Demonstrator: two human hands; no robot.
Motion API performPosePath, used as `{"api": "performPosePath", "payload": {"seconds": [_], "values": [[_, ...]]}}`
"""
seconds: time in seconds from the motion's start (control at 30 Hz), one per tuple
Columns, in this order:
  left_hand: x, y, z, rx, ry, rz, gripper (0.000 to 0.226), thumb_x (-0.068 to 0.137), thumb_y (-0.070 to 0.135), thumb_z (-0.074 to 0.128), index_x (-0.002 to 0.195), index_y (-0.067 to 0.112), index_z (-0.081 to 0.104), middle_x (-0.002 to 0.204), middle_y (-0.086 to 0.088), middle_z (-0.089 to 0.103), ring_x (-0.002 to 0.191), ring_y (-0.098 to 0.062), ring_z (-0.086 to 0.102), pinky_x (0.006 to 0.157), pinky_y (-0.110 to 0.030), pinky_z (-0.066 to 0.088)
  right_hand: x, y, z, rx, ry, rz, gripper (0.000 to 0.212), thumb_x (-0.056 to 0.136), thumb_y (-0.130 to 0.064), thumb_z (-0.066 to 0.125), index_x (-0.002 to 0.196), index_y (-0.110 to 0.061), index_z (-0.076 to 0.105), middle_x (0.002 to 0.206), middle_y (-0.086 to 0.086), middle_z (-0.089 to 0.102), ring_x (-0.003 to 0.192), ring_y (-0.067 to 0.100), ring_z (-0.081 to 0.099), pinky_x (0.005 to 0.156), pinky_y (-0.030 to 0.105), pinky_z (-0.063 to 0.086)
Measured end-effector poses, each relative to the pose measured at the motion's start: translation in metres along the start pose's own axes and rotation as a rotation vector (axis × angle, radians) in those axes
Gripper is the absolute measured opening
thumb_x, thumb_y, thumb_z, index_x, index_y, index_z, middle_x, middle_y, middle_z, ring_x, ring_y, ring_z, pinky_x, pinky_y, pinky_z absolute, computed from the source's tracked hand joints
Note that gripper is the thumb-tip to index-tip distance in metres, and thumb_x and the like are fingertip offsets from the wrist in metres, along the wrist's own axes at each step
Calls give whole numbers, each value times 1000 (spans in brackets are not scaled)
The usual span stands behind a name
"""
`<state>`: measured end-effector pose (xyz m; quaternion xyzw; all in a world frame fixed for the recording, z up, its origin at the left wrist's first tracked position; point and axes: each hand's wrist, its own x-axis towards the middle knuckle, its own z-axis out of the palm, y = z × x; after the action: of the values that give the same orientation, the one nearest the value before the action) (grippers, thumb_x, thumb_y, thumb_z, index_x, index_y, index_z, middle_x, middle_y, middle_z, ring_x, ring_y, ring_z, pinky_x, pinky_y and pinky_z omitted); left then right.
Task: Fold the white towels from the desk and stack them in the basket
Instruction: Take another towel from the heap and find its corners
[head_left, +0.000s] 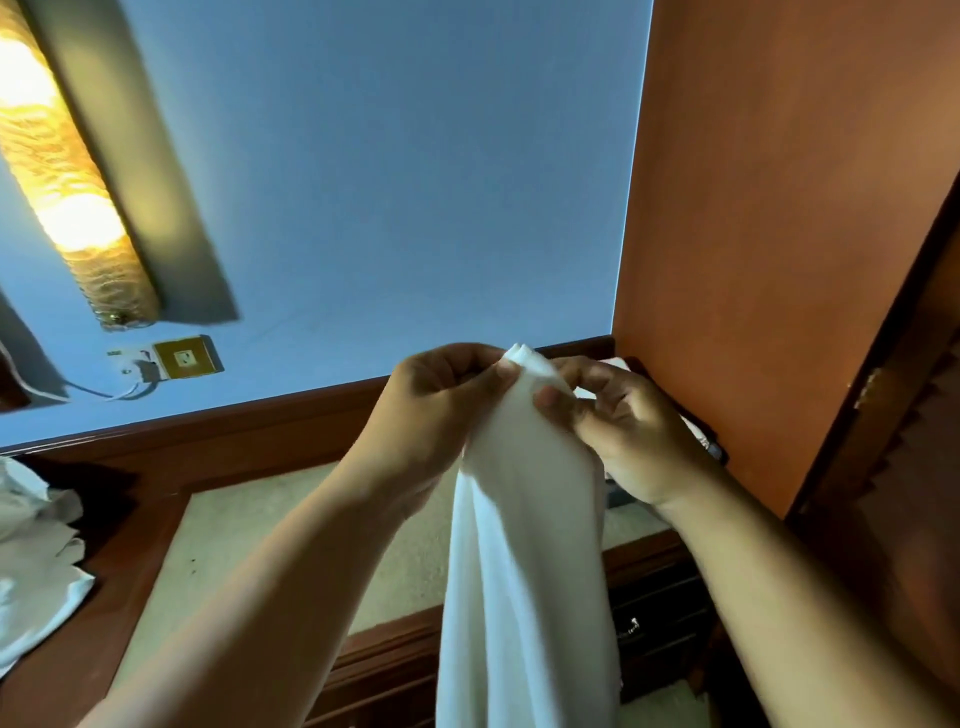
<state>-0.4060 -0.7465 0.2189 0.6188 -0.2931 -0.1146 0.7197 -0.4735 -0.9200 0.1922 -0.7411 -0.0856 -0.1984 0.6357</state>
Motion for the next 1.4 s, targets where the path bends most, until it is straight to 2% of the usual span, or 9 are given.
{"api": "performPosePath", "payload": {"seconds": [0.13, 0.23, 0.53, 0.67, 0.77, 0.97, 1.07, 1.27, 1.4], "values": [[4, 6, -4, 189, -82, 29, 15, 96, 21, 65, 91, 9, 71, 75, -7, 67, 67, -18, 60, 57, -27, 48, -16, 18, 0, 90, -211, 142, 21, 85, -23, 72, 101, -10, 76, 106, 9, 76, 100, 20, 71, 85, 30, 55], [10, 8, -13, 280, -91, 57, 21, 88, 33, 65, 91, 13, 72, 79, -9, 67, 71, -22, 60, 65, -36, 48, -25, 34, 6, 90, -236, 223, 25, 83, -16, 72, 107, -10, 74, 109, 4, 76, 104, 18, 71, 87, 26, 55], [21, -7, -33, 532, -85, 145, 21, 90, 31, 57, 90, 13, 66, 75, 1, 64, 67, -15, 55, 64, -31, 44, -35, 91, 46, -145, -302, 330, 28, 86, -26, 80, 111, -33, 70, 110, -15, 74, 102, 4, 70, 89, 21, 55], [15, -24, -40, 757, -63, 220, 17, 94, 29, 52, 92, 15, 62, 77, -11, 63, 65, -23, 53, 60, -34, 43, -50, 123, 66, -34, -217, 337, 38, 78, -42, 79, 113, -33, 68, 112, -5, 75, 107, 15, 70, 98, 44, 54], [7, -32, -47, 837, -101, 252, 11, 99, 20, 54, 97, 13, 62, 82, -11, 65, 74, -30, 59, 63, -37, 48, -51, 126, 71, 13, -135, 293, 44, 81, -43, 71, 121, -27, 67, 115, -12, 71, 110, 14, 67, 98, 42, 54], [-4, -56, -49, 1052, -155, 438, 10, 100, 14, 47, 104, 8, 54, 80, -5, 63, 67, -23, 57, 57, -34, 45, -55, 123, 68, 262, -31, 247, 19, 92, -28, 68, 107, -19, 76, 107, 7, 76, 102, 27, 71, 83, 33, 56], [-4, -68, -54, 1145, -176, 453, 13, 102, 19, 44, 106, 7, 48, 78, -4, 59, 64, -27, 54, 52, -35, 38, -63, 127, 61, 305, 9, 289, 21, 89, -28, 71, 100, -11, 78, 102, 15, 76, 95, 34, 72, 81, 42, 58], [4, -81, -56, 1131, 18, 379, 17, 103, 21, 43, 106, 6, 50, 71, 6, 52, 58, -19, 45, 52, -31, 31, -103, 163, 82, -318, -365, 443, 45, 86, -52, 70, 83, -7, 70, 70, -3, 68, 63, 11, 65, 61, 32, 52], [17, -92, -76, 1176, 208, 162, 20, 106, 27, 39, 106, 9, 47, 65, 8, 43, 55, -7, 38, 46, -31, 23, -122, 212, 54, -642, -341, 492, 43, 92, -50, 64, 68, -15, 60, 67, -2, 62, 57, 7, 58, 54, 24, 44]]}}
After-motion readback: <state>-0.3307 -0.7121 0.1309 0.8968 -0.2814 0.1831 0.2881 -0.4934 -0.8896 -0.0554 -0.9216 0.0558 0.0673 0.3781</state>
